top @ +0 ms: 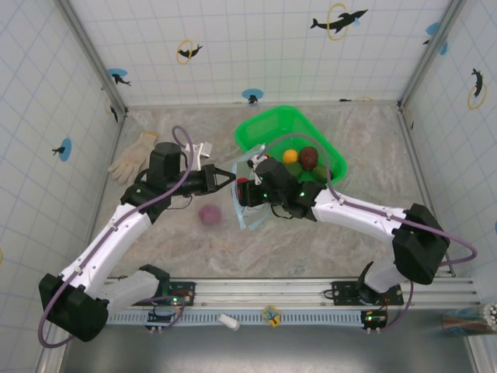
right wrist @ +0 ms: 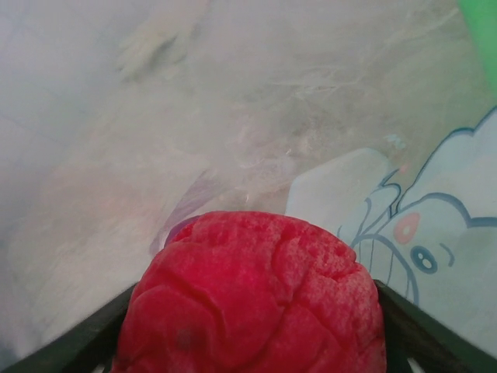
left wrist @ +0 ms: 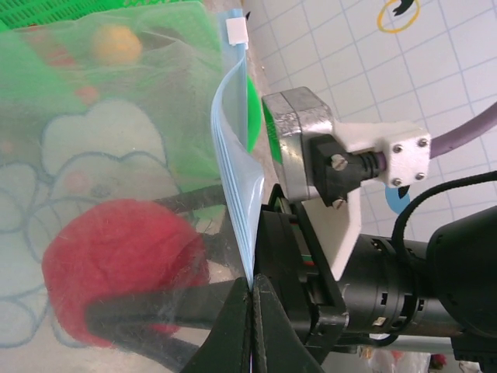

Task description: Place the food in the zip-top bag and seal the zipper

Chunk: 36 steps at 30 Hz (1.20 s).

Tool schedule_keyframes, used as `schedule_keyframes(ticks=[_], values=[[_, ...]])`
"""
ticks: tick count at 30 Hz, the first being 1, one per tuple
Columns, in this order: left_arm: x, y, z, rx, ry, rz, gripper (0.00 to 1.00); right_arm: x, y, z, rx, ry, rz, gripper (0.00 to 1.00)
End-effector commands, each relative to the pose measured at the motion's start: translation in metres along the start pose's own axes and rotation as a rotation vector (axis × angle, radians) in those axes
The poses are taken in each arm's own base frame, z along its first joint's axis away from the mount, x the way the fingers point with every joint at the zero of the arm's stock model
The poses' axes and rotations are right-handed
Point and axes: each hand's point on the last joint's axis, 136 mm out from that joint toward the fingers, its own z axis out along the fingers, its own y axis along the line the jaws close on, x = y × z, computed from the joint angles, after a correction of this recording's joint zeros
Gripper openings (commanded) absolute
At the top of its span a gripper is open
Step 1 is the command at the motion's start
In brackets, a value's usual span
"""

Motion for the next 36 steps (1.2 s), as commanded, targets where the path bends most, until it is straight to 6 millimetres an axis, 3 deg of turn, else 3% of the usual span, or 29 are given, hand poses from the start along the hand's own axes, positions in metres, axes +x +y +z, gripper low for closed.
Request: schedule_keyframes(ticks=[1,5,14,20,27,30,36], values=[[-0.004,-0.009,-0.006,0.008,-0.023,0.043,0.0,-0.022,0.011,0.002,-0.015,-0.06,0.017,0.88],[-0.005,-0.006,-0.007,-0.009,-0.034,0.037,0.0,-0.022,0.016,-0.001,-0.04,-0.064,0.013,0.9],[-0.011,0.005,-0.01,-0.078,-0.078,0.031,0.0,-0.034,0.031,-0.024,-0.106,-0.101,-0.01,0.82],[-0.015,0.02,-0.013,-0.162,-0.107,0.022,0.0,-0.053,0.035,-0.05,-0.096,-0.165,-0.047,0.81],[-0.02,0.032,-0.02,-0.247,-0.139,0.027,0.0,-0.074,0.023,-0.092,0.007,-0.249,-0.12,0.83],[-0.021,0.036,-0.023,-0.276,-0.152,0.032,0.0,-0.076,0.007,-0.104,0.04,-0.252,-0.092,0.8],[-0.023,0.039,-0.027,-0.304,-0.169,0.046,0.0,-0.066,-0.058,-0.115,0.312,-0.216,-0.043,0.75]])
